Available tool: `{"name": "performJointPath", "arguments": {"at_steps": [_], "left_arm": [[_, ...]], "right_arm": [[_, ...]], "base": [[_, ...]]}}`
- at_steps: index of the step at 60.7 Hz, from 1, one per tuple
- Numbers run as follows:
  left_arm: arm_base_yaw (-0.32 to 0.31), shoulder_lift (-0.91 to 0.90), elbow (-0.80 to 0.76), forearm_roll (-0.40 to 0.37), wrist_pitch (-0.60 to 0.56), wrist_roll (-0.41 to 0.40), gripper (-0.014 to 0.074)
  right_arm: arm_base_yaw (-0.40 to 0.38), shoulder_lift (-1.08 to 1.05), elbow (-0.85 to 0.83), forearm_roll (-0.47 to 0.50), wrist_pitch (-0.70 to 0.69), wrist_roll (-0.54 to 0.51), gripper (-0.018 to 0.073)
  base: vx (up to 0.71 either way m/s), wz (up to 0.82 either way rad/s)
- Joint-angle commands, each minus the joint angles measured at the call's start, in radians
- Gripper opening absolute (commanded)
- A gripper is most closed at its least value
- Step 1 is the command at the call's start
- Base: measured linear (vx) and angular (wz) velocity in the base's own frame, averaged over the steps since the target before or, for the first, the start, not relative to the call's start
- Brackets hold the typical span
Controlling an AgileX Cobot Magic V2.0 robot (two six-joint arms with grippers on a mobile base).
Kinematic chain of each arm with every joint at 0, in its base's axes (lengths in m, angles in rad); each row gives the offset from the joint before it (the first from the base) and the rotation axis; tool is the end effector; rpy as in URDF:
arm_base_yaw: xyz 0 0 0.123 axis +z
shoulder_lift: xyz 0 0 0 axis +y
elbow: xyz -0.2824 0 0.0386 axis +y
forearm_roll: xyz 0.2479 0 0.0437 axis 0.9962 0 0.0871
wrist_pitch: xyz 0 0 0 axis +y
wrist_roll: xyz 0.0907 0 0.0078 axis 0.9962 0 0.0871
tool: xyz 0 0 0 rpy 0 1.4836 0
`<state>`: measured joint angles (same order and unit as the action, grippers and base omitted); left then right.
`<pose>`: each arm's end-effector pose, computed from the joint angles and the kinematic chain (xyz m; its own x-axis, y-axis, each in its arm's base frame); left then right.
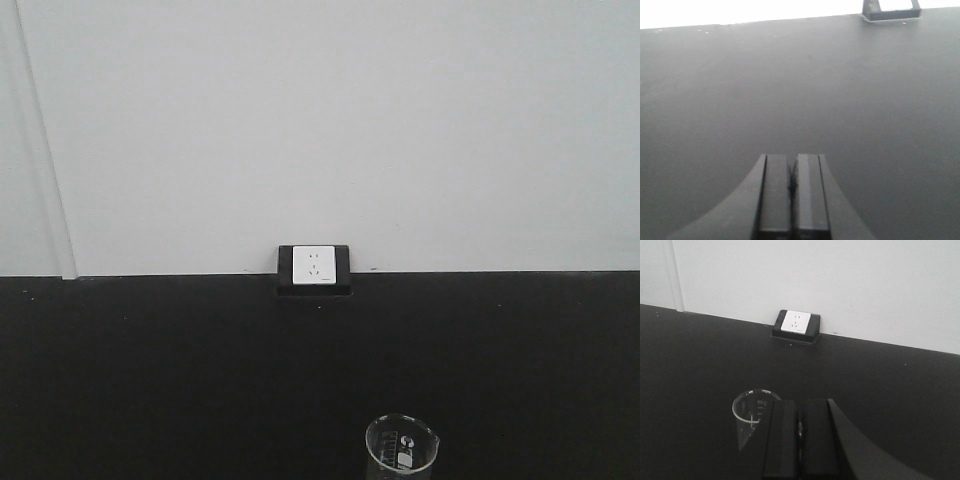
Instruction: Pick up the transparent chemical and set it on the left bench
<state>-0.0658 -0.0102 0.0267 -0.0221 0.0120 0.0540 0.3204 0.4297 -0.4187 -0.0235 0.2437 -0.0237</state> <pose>0.0566 -0.0038 0.2035 0.0606 0.0280 -0.9978 0.0641 0.9974 0.0319 0.0927 0.0302 0.3014 -0.1436 -0.0966 -0.9849 -0.3167 0.9474 -0.0468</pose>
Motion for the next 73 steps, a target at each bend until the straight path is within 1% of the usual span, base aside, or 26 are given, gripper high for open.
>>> {"name": "performJointPath", "arguments": {"at_steps": [1, 46, 73], "left_arm": [[-0.002, -0.019, 0.016, -0.001, -0.078, -0.008, -0.0003], [-0.002, -0.019, 0.016, -0.001, -0.078, -0.008, -0.0003], [-0.002, -0.019, 0.016, -0.001, -0.078, -0.008, -0.0003]], "right_arm": [[0.0, 0.006, -0.031, -0.005, -0.081, -0.002, -0.0003], [0.0, 0.006, -0.031, -0.005, -0.072, -0.002, -0.0003], [0.0, 0.006, -0.031, -0.005, -0.072, -0.002, -0.0003]], "base": [[-0.14, -0.09], [-0.24, -0.12], [-0.34, 0.03]]}}
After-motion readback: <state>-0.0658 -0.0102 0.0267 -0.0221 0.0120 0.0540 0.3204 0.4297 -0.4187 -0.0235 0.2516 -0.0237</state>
